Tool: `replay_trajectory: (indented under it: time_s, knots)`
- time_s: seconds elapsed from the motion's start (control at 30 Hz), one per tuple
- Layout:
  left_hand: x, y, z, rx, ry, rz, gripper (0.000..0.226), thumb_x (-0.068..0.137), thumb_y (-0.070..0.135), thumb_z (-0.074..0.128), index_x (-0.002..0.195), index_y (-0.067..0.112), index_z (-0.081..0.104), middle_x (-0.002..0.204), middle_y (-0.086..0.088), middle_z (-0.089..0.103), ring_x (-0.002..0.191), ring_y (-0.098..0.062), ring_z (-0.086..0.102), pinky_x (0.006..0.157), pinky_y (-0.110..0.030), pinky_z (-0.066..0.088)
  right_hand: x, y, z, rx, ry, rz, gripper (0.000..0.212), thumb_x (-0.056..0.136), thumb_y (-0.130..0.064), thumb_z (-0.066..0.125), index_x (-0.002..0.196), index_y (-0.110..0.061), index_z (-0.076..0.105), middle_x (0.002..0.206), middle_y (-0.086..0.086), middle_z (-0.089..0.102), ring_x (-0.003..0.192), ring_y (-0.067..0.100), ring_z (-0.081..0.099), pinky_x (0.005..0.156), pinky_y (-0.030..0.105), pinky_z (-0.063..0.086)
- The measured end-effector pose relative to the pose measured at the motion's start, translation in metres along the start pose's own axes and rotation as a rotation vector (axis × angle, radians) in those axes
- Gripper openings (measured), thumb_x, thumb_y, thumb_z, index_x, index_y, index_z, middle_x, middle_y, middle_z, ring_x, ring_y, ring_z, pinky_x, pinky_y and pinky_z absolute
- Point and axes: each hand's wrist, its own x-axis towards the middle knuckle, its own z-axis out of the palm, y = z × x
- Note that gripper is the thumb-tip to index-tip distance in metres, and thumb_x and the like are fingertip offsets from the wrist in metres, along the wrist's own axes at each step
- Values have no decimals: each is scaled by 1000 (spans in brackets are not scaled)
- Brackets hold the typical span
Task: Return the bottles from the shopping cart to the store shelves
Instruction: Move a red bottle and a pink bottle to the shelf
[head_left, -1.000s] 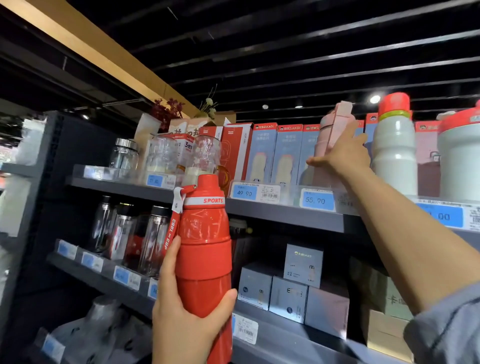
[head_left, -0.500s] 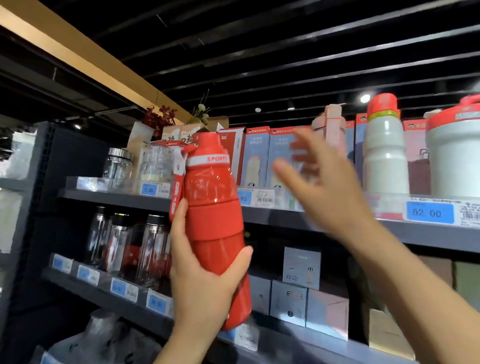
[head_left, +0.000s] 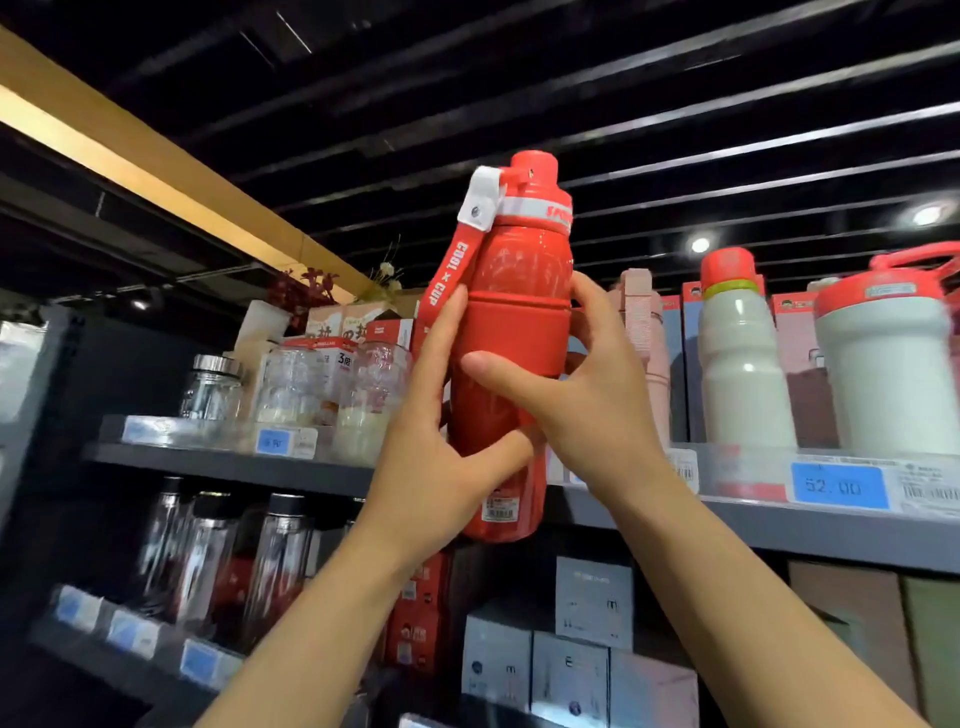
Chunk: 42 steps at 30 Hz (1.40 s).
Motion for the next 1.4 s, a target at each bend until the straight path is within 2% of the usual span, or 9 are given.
replay_trajectory:
  time_s: [0.13, 0.27, 0.37, 0.53, 0.6, 0.67, 0.87, 1.2, 1.4]
  knots:
    - [-12, -28, -18, 191, -44, -106, 71, 79, 49, 67, 136, 61, 26, 137, 47, 29, 129, 22, 26, 97, -6, 33, 39, 7, 4, -56, 89, -38, 69, 67, -34, 85, 123, -33, 45, 102, -21, 60, 89, -4, 63, 81, 31, 56]
    - [-47, -91, -38, 766, -244, -257, 72, 75, 86, 23, 136, 68, -10, 155, 32, -8, 144, 6, -5, 120, -39, 11, 89, 33, 13, -186, 190, -44, 67, 69, -41, 81, 121, -31, 40, 108, -8, 58, 92, 10, 62, 83, 42, 55]
    - [-65, -119, -45, 968, -279, -264, 79, 65, 91, -7, 136, 59, -23, 149, 29, -29, 136, 7, -31, 119, -41, -5, 109, 65, 21, -362, 157, -9, 85, 69, -48, 79, 136, -22, 34, 119, 1, 53, 99, 17, 59, 84, 40, 53]
    - [-65, -119, -45, 983, -270, -265, 84, 59, 91, -16, 134, 56, -30, 144, 29, -37, 131, 8, -39, 116, -34, -10, 111, 119, 29, -564, 51, 183, 89, 70, -40, 81, 138, -11, 31, 125, 13, 51, 104, 31, 58, 85, 41, 50]
    - [-66, -125, -46, 1014, -257, -226, 82, 64, 90, -12, 136, 55, -29, 146, 29, -35, 133, 7, -36, 116, -35, -6, 109, 135, 28, -566, 43, 315, 87, 68, -37, 83, 134, -10, 33, 125, 15, 52, 104, 34, 58, 88, 44, 50]
    - [-67, -132, -46, 1016, -207, -178, 80, 75, 88, 3, 143, 52, -19, 155, 24, -17, 140, 6, -23, 113, -37, 3, 107, 144, 27, -556, 32, 419, 86, 68, -37, 84, 132, -9, 34, 126, 15, 51, 107, 34, 57, 90, 44, 49]
    - [-66, -138, -46, 1045, -228, -157, 82, 85, 80, 20, 153, 36, 8, 157, 13, 21, 144, -6, 10, 105, -45, 26, 108, 146, 29, -573, 3, 520, 89, 70, -39, 83, 134, -8, 30, 132, 15, 47, 113, 34, 55, 95, 46, 48]
    - [-66, -135, -50, 1107, -249, -135, 86, 84, 79, 25, 152, 26, 24, 154, 4, 34, 142, -14, 23, 98, -54, 41, 99, 129, 19, -734, -108, 555, 87, 72, -49, 78, 134, -14, 29, 126, 10, 51, 101, 28, 57, 77, 38, 48]
    - [-63, -136, -60, 1146, -295, -69, 95, 73, 75, 41, 151, 22, 29, 151, -1, 39, 139, -18, 28, 93, -57, 44, 83, 85, 5, -812, -169, 394, 86, 73, -43, 79, 139, -21, 28, 131, 10, 48, 109, 29, 56, 85, 41, 51]
